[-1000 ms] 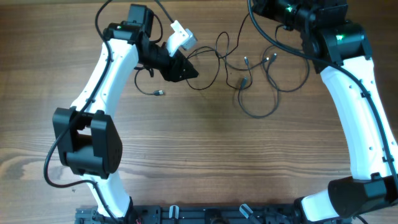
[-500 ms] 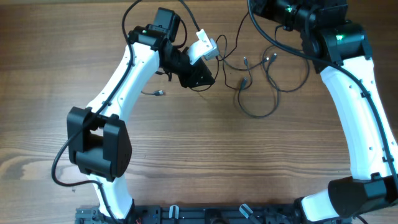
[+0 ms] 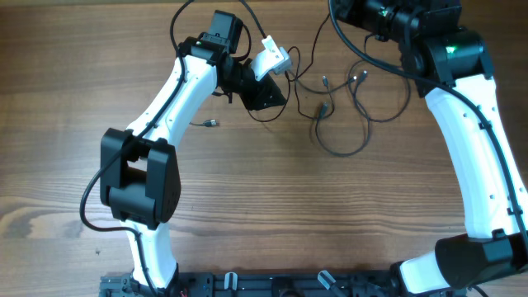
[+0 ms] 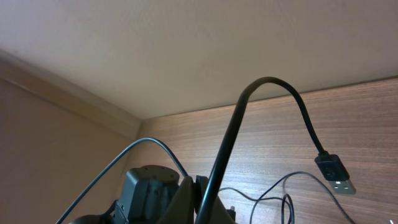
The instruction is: Untangle cables
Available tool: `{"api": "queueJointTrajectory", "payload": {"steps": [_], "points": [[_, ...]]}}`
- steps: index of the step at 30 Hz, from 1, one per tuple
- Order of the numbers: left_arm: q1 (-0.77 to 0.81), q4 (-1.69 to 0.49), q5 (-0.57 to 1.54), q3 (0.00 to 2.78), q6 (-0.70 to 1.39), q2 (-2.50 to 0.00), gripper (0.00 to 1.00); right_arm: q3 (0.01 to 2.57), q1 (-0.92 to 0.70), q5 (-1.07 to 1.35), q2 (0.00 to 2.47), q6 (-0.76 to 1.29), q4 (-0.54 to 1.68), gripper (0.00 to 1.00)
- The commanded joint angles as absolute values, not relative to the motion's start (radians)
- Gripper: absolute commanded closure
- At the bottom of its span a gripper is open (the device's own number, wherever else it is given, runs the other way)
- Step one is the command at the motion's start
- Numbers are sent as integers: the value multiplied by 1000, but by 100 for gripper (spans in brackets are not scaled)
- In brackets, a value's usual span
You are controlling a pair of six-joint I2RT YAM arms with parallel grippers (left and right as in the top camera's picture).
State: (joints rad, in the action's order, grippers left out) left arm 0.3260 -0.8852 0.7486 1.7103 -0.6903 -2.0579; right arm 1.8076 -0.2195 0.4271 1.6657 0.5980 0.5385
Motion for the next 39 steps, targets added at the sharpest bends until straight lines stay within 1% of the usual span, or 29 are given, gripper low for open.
{"api": "queueJointTrajectory", "payload": {"steps": [1,6,12,14,16,17,18,19,30,35,39], "points": [[340,-880,751,1718,-667,-2065,66,1833,-221,455,1631,603,532,95],[368,-870,750,1718,-668,-2065,62,1833,-221,455,1631,605,532,95],[387,-849,750,1718,-668,-2065,62,1833,-221,477,1631,606,527,95],[389,-845,750,1718,-668,-2065,64,1833,-221,477,1629,605,525,95],[389,-845,750,1718,-668,-2065,70,1833,-221,477,1625,605,525,95],[389,-845,750,1718,-667,-2065,76,1833,-221,477,1623,605,524,95],[389,-846,749,1718,-668,-2065,89,1833,-221,477,1619,604,524,95],[389,-845,749,1718,-668,-2065,96,1833,-221,477,1618,604,524,95],[387,-842,725,1719,-641,-2114,96,1833,-221,468,1602,594,539,95],[379,-853,639,1719,-638,-2077,96,1833,-221,450,1602,580,556,96],[363,-865,617,1719,-638,-2032,96,1833,-221,401,1602,575,579,95]]}}
